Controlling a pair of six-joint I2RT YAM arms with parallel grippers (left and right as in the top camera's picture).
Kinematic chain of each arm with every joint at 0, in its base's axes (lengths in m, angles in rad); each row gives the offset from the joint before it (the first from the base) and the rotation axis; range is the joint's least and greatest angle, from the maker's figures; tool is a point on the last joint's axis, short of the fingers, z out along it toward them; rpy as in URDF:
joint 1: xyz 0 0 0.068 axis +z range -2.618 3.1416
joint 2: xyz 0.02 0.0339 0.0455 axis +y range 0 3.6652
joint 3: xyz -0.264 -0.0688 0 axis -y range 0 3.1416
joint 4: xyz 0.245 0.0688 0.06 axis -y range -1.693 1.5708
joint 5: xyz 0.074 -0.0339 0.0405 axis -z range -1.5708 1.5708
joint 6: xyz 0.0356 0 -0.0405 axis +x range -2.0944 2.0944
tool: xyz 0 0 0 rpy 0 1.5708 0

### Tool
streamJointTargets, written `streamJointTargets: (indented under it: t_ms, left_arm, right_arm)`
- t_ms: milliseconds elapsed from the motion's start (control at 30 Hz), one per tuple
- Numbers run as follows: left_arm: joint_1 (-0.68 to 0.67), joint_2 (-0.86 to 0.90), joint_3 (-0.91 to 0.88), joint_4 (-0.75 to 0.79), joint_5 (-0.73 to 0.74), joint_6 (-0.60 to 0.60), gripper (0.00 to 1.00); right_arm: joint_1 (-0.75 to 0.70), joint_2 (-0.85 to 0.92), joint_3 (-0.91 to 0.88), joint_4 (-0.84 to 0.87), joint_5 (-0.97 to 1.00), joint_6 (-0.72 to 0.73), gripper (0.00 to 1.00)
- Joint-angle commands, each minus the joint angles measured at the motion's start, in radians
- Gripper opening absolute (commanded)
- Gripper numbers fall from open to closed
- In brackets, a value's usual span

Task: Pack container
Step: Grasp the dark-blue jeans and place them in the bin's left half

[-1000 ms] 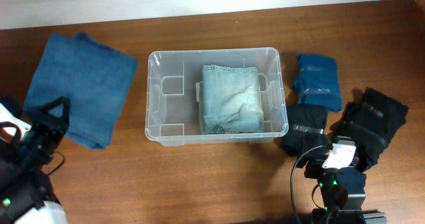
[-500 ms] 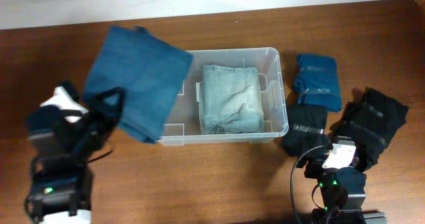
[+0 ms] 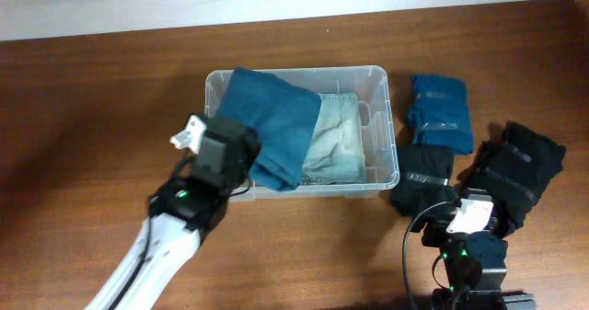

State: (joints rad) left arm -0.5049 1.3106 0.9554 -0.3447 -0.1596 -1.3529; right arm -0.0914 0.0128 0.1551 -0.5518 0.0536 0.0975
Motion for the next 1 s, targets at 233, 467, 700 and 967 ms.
streamJointTargets:
  t_ms: [233, 467, 700, 967]
  left_arm:
    - [-0.03, 0.152, 0.034, 0.101, -0.127, -0.148, 0.01]
    - [-0.029, 0.152, 0.035, 0.143, -0.214, -0.161, 0.01]
    - [-0.029, 0.127, 0.035, 0.192, -0.167, -0.084, 0.93]
    - [-0.029, -0.053, 0.104, 0.235, -0.195, 0.279, 0.99]
  right_arm:
    - [-0.007, -0.01, -0.007, -0.001, -0.001, -0.004, 0.98]
    - [-0.007, -0.01, -0.007, -0.001, -0.001, -0.004, 0.98]
    - [-0.007, -0.01, -0.007, -0.001, -0.001, -0.004, 0.98]
    - [-0.007, -0.01, -0.007, -0.001, -0.001, -0.004, 0.98]
